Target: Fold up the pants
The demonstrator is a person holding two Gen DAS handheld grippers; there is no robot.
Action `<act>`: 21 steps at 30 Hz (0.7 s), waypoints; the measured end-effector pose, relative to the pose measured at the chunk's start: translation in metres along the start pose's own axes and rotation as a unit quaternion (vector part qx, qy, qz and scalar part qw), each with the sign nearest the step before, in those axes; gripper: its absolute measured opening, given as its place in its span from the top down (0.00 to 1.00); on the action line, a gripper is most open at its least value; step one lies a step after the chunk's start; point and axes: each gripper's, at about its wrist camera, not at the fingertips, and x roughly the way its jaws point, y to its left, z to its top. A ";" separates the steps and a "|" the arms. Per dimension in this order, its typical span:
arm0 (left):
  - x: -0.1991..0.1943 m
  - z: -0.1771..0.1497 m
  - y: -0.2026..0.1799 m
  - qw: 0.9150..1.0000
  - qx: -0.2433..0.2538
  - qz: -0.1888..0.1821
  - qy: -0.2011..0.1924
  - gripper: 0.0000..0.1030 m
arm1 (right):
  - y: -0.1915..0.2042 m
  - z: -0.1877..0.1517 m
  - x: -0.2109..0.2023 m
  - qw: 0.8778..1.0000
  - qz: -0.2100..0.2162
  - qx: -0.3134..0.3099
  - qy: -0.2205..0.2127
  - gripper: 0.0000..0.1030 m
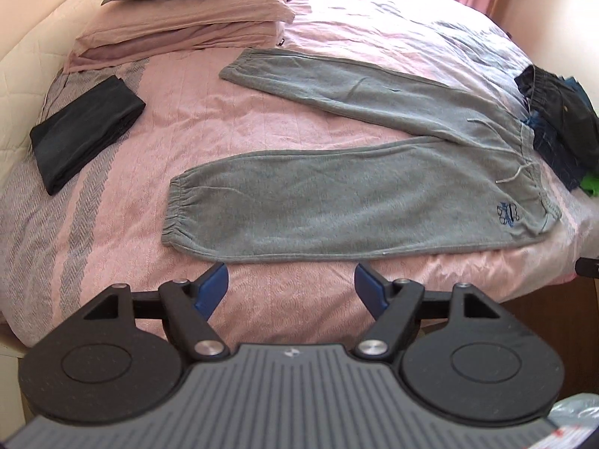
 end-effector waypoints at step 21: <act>0.000 -0.003 -0.017 0.999 0.029 -0.005 0.013 0.31 | -0.012 -0.011 0.001 1.000 0.006 0.019 0.016 0.45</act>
